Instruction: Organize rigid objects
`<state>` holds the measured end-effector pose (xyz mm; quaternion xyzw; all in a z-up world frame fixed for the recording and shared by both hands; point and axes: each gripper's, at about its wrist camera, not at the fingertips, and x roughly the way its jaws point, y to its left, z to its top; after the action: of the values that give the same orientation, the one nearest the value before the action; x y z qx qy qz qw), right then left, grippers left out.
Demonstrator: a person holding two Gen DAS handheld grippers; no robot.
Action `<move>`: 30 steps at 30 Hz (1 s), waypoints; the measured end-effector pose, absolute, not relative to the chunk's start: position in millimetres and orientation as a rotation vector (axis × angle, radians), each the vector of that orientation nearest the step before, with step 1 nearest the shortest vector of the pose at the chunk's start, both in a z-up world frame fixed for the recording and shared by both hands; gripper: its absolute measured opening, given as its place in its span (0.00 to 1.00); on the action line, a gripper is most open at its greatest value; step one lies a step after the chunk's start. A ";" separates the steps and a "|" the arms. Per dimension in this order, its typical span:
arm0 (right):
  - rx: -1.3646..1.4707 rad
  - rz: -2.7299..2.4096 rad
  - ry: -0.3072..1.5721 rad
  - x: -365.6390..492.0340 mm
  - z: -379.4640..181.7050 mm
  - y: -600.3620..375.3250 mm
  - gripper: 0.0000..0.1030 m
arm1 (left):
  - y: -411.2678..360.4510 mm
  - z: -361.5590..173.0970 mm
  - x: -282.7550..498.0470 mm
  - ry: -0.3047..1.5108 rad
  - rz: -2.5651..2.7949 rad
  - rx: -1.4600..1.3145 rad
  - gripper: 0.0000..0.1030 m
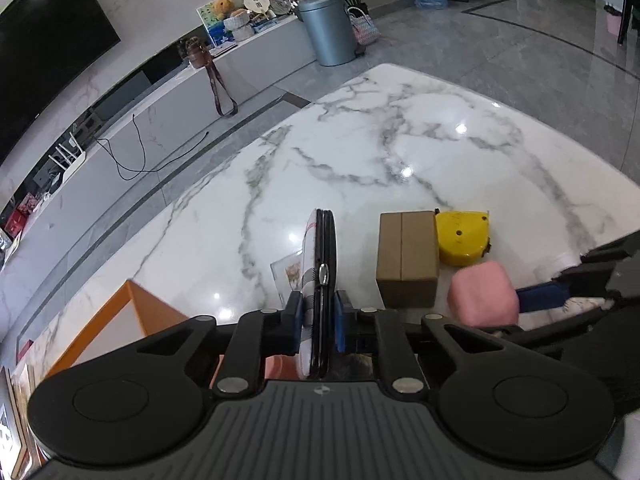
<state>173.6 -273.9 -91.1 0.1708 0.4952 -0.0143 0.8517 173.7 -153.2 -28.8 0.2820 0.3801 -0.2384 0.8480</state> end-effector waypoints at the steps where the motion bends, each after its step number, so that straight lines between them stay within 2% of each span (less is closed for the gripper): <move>1: 0.360 -0.025 1.037 172.5 -88.4 -273.0 0.44 | -150.6 -27.0 169.7 0.804 -0.508 0.583 0.16; 7: 0.374 0.003 1.026 162.6 -77.7 -267.3 0.43 | -135.3 -22.3 146.8 0.853 -0.538 0.516 0.16; 17: 0.390 0.030 1.078 147.8 -95.1 -254.5 0.43 | -110.1 -33.4 122.5 0.904 -0.516 0.419 0.15; 25: 0.403 0.031 1.068 152.6 -98.5 -251.3 0.43 | -104.6 -39.4 119.3 0.935 -0.503 0.448 0.16; 29: 0.438 0.047 1.059 153.0 -101.3 -252.4 0.43 | -108.2 -42.9 116.7 0.931 -0.499 0.491 0.19; 30: 0.447 0.052 1.052 152.9 -101.3 -252.8 0.43 | -109.1 -43.8 115.9 0.926 -0.497 0.501 0.22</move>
<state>152.9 -252.8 -101.3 0.2114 0.4976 0.0245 0.8409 115.9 -109.1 -43.8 0.2366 0.4375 -0.2345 0.8352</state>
